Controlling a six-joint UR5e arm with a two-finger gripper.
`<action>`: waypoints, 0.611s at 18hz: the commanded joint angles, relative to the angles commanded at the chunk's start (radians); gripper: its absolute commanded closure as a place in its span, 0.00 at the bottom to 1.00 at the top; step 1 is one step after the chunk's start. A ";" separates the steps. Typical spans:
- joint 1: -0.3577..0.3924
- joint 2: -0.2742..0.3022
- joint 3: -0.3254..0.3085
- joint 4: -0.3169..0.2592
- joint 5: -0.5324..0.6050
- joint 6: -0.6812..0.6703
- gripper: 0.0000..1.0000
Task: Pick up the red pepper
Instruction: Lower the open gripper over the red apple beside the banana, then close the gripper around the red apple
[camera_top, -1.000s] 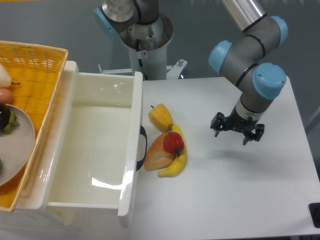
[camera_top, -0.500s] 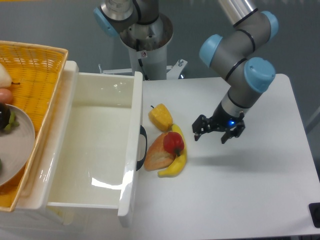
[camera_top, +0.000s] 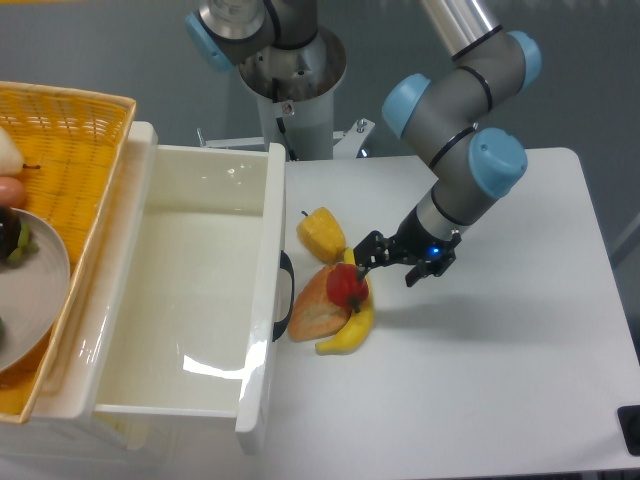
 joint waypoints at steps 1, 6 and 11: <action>-0.003 0.000 0.000 0.000 0.000 0.000 0.00; -0.014 -0.003 0.000 0.002 -0.002 0.000 0.03; -0.018 -0.017 0.000 0.006 0.000 -0.002 0.03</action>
